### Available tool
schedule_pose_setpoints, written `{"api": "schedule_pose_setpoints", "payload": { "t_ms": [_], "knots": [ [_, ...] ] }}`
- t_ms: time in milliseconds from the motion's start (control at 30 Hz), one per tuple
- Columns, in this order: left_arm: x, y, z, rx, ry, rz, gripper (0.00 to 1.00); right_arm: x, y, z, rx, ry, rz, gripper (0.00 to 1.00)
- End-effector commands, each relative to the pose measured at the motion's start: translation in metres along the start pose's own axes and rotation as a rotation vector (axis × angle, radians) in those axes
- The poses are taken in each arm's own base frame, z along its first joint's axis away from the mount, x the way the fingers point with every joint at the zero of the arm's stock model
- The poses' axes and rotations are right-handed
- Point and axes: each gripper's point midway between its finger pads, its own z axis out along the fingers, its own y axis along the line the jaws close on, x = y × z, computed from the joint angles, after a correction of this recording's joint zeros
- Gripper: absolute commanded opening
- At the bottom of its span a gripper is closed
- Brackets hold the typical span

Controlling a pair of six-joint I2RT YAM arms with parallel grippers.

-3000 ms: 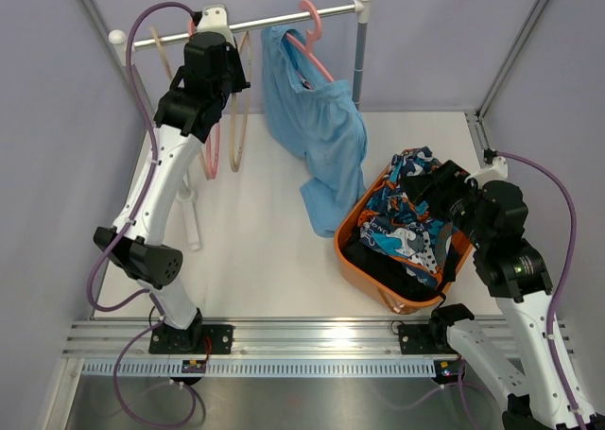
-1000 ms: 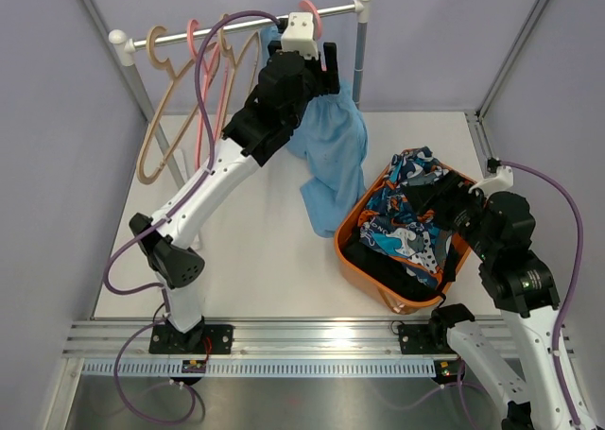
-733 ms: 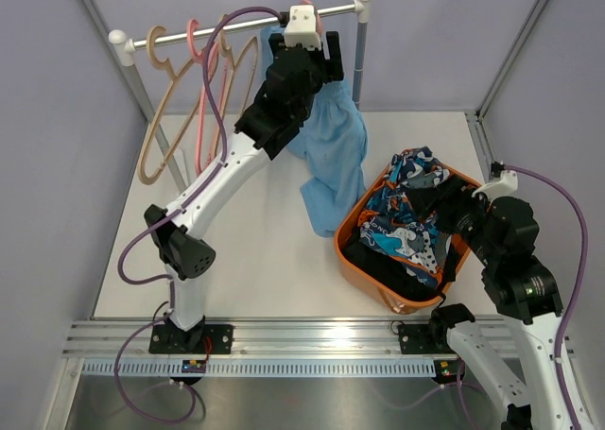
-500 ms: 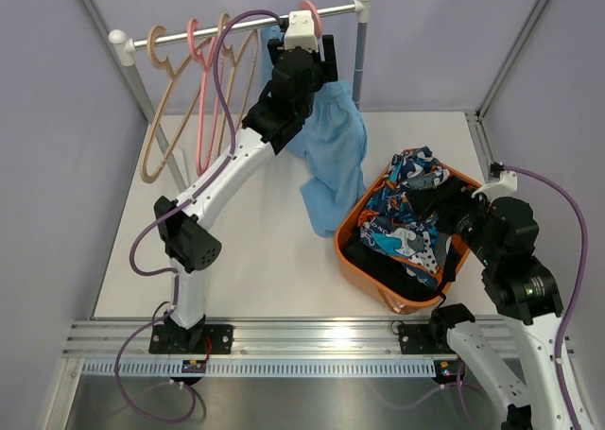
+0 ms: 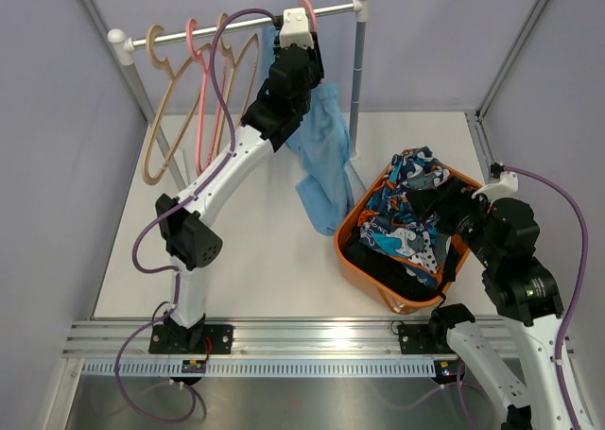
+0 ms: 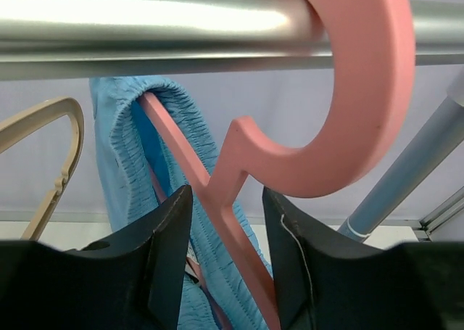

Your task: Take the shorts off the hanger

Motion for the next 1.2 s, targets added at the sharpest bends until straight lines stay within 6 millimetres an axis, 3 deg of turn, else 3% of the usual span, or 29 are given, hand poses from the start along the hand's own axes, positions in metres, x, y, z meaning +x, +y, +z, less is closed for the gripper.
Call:
{"api": "schedule_pose_setpoints", "payload": {
  "t_ms": [0, 467, 567, 767, 1033, 1167],
  "knots": [
    [-0.032, 0.012, -0.002, -0.002, -0.044, -0.044, 0.39, -0.004, 0.006, -0.004, -0.026, -0.009, -0.020, 0.86],
    [-0.058, 0.023, -0.022, 0.015, -0.051, 0.010, 0.11, -0.001, 0.007, -0.006, -0.040, -0.007, -0.014, 0.86],
    [-0.063, 0.020, -0.024, 0.044, -0.056, 0.027, 0.01, -0.001, 0.006, -0.006, -0.036, -0.008, -0.015, 0.86],
    [-0.087, 0.014, -0.035, 0.108, -0.096, 0.049, 0.00, -0.002, 0.005, -0.005, -0.031, -0.010, -0.022, 0.86],
    [-0.124, 0.020, -0.059, 0.132, -0.149, 0.057, 0.00, -0.007, 0.006, -0.002, -0.026, -0.023, -0.030, 0.88],
    [-0.128, 0.017, -0.068, 0.175, -0.129, 0.070, 0.00, -0.007, 0.008, 0.001, -0.031, -0.021, -0.023, 0.88]
  ]
}}
